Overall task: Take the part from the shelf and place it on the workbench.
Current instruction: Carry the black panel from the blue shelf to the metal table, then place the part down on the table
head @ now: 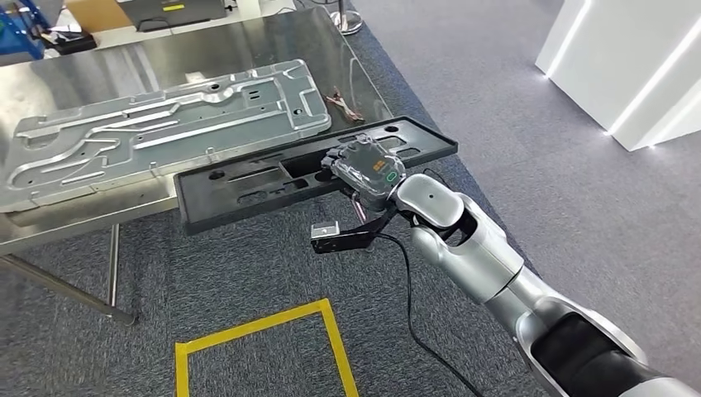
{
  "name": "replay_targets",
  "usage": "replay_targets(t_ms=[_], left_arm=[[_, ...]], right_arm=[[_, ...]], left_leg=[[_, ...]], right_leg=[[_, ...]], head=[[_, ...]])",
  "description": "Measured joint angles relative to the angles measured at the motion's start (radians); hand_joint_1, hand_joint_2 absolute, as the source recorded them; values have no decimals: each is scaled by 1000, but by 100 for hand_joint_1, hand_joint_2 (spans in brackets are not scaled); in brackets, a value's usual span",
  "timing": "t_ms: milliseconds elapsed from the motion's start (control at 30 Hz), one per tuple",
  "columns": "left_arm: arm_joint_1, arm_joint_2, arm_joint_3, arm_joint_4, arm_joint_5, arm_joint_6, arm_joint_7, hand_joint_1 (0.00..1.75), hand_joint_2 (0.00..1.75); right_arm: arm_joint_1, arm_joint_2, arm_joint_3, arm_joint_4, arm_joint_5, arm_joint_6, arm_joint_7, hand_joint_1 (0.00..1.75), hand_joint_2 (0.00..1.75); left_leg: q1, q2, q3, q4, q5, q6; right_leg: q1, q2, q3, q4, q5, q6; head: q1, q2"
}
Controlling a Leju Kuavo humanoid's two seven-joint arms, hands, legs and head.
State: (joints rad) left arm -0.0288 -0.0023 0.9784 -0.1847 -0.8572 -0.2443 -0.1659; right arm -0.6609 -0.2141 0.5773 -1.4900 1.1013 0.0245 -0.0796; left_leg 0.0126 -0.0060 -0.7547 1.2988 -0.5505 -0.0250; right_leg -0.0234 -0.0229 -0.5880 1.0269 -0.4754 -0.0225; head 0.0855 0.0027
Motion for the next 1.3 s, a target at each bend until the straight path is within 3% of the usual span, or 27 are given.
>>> replay_targets(t_ms=[33,67,100,167,233,300,367,433,500,533,567,633,700,833,1000,1300], left_arm=[[1,0,2,0,0,-1,1,0,175],[2,0,4,0,1,-2,2,0,175],[3,0,7,0,1,-2,3,0,175],[0,3,11,0,5,-2,3,0,175],[-4,6,14,0,8,-4,3,0,175],[-3,8,17,0,6,-8,5,0,175],[-2,8,19,0,2,-12,7,0,175],[-6,7,22,0,-1,-13,7,0,175],[-9,6,23,0,-5,-15,6,0,175],[-8,6,23,0,-7,-15,5,0,175],[-6,5,24,0,-8,-16,4,0,175],[-2,4,26,0,-10,-16,3,0,175],[-2,3,29,0,-14,-16,1,0,175],[3,1,33,0,-20,-15,0,0,175],[5,1,38,0,-22,-15,6,0,175],[5,1,40,0,-31,-27,-12,0,175]], right_arm=[[1,-2,0,0,-1,1,0,175,175],[2,-2,1,0,0,1,0,175,175],[1,-1,2,0,4,2,2,175,175],[-2,9,4,0,19,2,13,175,175],[-6,32,13,6,40,2,30,175,175],[-10,62,26,15,58,1,45,175,175],[-13,81,35,23,67,-2,52,175,175],[-15,88,41,29,70,-5,56,175,175],[-14,89,45,35,70,-4,57,175,175],[-13,89,45,38,69,-2,57,175,175],[-15,89,45,40,68,0,57,175,175],[-23,87,45,41,61,7,57,175,175],[-36,79,45,40,45,21,53,175,175],[-67,31,40,34,-15,57,33,175,175],[-105,-39,16,15,-62,79,11,175,175],[-118,-106,9,7,-86,78,1,175,175]], left_leg=[[1,2,-1,-2,13,0],[1,5,20,-44,44,1],[-1,18,56,-115,82,6],[-13,56,119,-236,123,21],[-25,68,133,-270,122,36],[-22,46,137,-281,128,47],[-15,25,147,-298,136,59],[-11,5,151,-304,138,67],[-11,-16,151,-301,136,71],[-11,-26,152,-298,133,70],[-10,-34,152,-293,129,68],[-10,-45,151,-277,116,59],[-12,-51,144,-260,106,49],[-15,-52,140,-255,101,58],[-15,-50,145,-262,102,58],[-15,-48,145,-264,103,45]], right_leg=[[1,-12,3,0,-3,0],[3,-24,8,0,-7,1],[4,-36,14,0,-12,2],[9,-57,24,-1,-19,7],[14,-76,29,-5,-23,15],[14,-86,35,-8,-28,24],[12,-46,23,27,-54,31],[9,3,-34,139,-109,33],[8,16,-100,249,-139,36],[7,17,-115,261,-126,38],[5,17,-111,232,-93,39],[2,20,-68,113,-17,40],[1,26,-40,36,10,35],[3,29,-37,22,8,29],[5,31,-36,22,6,25],[5,31,-35,22,6,24]], head=[[0,0],[0,0],[0,0],[0,0],[0,0],[0,0],[0,0],[0,0],[0,0],[0,0],[0,0],[0,0],[0,0],[0,0],[0,0],[0,0]])
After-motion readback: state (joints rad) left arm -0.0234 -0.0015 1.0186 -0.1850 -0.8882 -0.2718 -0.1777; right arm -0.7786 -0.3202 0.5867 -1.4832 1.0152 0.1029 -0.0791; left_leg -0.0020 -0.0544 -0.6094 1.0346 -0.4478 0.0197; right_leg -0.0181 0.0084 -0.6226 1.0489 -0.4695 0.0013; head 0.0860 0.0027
